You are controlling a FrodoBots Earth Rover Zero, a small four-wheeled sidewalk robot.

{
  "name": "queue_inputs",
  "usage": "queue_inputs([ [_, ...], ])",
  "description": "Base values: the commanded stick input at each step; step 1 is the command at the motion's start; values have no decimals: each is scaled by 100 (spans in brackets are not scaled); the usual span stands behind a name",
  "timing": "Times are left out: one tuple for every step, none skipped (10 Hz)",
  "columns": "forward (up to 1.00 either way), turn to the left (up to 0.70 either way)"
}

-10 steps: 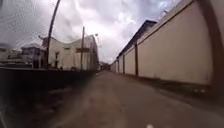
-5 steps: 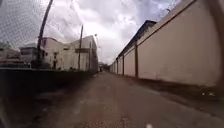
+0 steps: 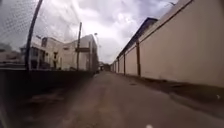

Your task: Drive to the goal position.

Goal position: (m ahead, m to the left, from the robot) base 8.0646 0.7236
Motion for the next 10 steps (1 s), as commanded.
queue_inputs([
  [70,0],
  [70,0],
  [70,0],
  [70,0],
  [70,0],
  [70,0],
  [70,0],
  [70,0],
  [70,0],
  [70,0],
])
